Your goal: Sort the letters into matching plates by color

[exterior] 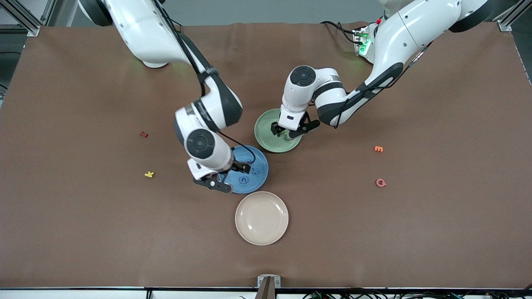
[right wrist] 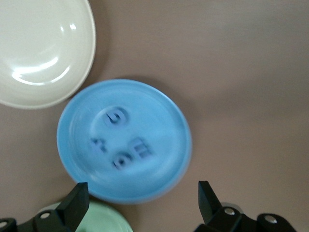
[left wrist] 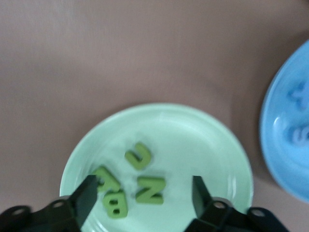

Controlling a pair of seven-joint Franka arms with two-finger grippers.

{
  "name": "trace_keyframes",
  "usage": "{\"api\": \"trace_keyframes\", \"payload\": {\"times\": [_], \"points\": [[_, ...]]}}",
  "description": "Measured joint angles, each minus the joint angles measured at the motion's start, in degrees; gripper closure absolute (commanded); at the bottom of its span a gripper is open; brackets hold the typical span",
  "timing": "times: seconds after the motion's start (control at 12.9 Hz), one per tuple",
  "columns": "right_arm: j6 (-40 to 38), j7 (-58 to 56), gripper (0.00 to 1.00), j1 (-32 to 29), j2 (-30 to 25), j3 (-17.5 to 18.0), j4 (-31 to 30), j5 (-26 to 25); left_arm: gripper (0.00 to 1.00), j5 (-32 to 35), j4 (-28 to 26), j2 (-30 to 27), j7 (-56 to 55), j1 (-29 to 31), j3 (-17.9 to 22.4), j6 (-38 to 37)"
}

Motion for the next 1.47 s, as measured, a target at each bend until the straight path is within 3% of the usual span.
{"api": "trace_keyframes", "payload": {"times": [0.23,0.47,0.7,1.09,1.47], "points": [[-15.78,-6.28,0.0,-5.82,-13.91,-0.14,-2.82,0.02,0.0,0.01,7.04,-0.32,6.7,1.45,0.1,-7.98],[-17.02,-16.64,0.0,-12.1,-26.68,-0.31,-15.26,-1.38,0.0,0.01,11.99,-0.48,17.43,7.37,0.19,-10.76],[-16.63,-23.26,0.0,-14.92,-34.48,-0.31,-22.3,-7.9,0.0,0.07,15.35,-0.47,26.6,12.06,0.22,-14.96],[-15.93,-41.46,0.0,-27.27,-37.99,-0.46,-20.42,-8.84,0.0,0.26,21.15,-1.2,35.81,18.53,0.26,-19.71],[-15.77,-42.21,0.0,-28.38,-37.99,-0.29,-13.44,-8.84,0.0,0.11,25.81,-3.26,46.73,24.02,-0.99,-23.23]]}}
